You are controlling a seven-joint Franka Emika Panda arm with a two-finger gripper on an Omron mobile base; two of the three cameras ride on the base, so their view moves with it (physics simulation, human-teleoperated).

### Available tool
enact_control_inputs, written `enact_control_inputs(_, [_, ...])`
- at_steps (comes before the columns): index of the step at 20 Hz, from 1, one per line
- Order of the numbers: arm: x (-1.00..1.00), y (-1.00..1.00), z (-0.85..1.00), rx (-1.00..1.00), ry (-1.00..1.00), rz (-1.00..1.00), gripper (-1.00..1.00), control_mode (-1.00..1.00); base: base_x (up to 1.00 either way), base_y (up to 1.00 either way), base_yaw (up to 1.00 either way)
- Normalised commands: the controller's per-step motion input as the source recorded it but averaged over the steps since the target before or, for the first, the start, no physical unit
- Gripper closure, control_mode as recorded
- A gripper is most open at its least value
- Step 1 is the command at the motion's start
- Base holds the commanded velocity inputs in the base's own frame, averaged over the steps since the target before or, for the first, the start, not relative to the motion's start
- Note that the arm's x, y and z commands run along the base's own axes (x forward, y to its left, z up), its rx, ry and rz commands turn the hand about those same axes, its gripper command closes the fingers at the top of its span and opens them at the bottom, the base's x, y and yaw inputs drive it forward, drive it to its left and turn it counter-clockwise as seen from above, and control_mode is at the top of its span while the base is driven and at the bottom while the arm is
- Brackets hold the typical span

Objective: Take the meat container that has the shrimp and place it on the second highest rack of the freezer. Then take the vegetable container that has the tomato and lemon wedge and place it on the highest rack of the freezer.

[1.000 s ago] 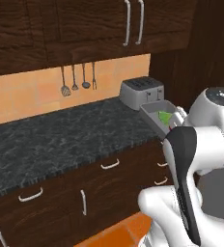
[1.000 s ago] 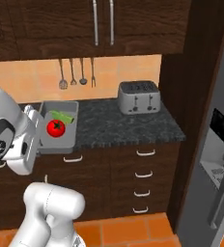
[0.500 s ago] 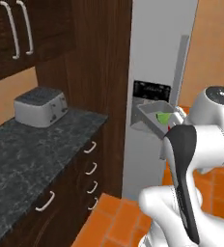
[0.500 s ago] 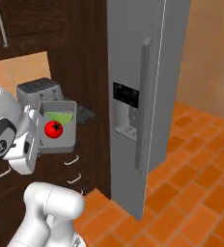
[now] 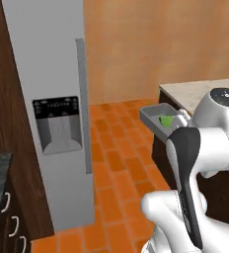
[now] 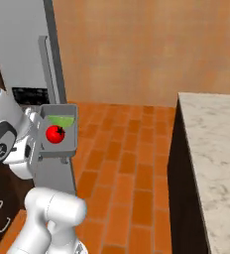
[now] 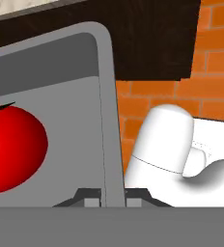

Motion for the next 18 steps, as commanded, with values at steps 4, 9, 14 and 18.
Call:
enact_control_inputs(4, [0.00,0.00,0.00,0.00,0.00,0.00,1.00,1.00,0.09,0.18,-0.69])
enact_control_inputs(9, [0.00,0.00,0.00,0.00,0.00,0.00,1.00,1.00,0.76,0.04,-0.05])
enact_control_inputs(14, [0.00,0.00,0.00,0.00,0.00,0.00,1.00,1.00,1.00,-0.09,0.03])
enact_control_inputs(18, [0.00,0.00,0.00,0.00,0.00,0.00,1.00,1.00,1.00,-0.39,0.07])
